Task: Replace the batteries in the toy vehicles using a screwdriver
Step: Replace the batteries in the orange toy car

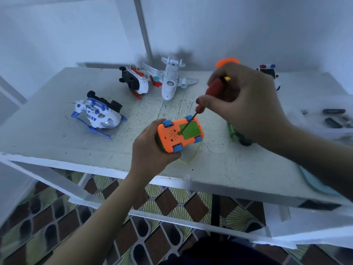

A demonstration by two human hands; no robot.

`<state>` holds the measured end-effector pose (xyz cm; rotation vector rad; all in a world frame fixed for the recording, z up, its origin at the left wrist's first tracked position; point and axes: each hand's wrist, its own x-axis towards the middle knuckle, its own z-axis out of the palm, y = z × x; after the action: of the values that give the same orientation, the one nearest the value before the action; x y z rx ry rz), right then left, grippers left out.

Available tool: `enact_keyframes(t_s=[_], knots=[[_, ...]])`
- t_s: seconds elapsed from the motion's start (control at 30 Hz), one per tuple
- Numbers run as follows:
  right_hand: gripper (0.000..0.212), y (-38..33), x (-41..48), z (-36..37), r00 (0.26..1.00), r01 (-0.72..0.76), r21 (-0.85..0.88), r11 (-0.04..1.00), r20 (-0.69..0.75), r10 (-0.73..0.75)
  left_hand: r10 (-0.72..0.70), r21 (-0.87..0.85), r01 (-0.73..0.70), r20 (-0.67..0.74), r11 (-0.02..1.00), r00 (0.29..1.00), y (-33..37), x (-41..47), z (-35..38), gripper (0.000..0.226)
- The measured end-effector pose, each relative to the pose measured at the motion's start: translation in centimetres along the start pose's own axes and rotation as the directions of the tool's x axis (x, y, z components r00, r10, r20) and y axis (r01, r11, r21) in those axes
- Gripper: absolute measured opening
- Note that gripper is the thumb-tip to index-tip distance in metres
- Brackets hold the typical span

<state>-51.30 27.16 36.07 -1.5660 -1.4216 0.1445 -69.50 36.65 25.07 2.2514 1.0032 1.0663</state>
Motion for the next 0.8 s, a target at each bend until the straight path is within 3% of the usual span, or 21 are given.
enact_keyframes(t_s=[0.23, 0.4, 0.53, 0.7, 0.8], knots=[[0.021, -0.7, 0.9, 2.4, 0.989, 0.071, 0.129, 0.989, -0.134, -0.054, -0.053, -0.019, 0.053, -0.024, 0.998, 0.998, 0.3, -0.2, 0.2, 0.065], [0.016, -0.9, 1.4, 3.1, 0.984, 0.027, 0.235, 0.972, -0.175, 0.015, -0.054, -0.039, 0.053, -0.024, 0.998, 0.998, 0.0, -0.1, -0.1, 0.064], [0.009, -0.3, 1.1, 3.4, 0.990, 0.058, 0.293, 0.954, -0.137, -0.018, -0.087, -0.055, 0.084, -0.044, 0.995, 0.995, -0.2, -0.2, -0.2, 0.066], [0.024, 0.1, 1.5, 3.4, 0.997, 0.081, 0.329, 0.941, -0.025, -0.077, -0.113, -0.094, 0.108, -0.048, 0.990, 0.992, -0.2, -0.1, -0.2, 0.055], [0.019, 0.1, 1.6, 3.3, 0.997, 0.075, 0.340, 0.937, -0.043, -0.064, -0.105, -0.081, 0.101, -0.048, 0.992, 0.993, -0.2, -0.1, -0.2, 0.055]])
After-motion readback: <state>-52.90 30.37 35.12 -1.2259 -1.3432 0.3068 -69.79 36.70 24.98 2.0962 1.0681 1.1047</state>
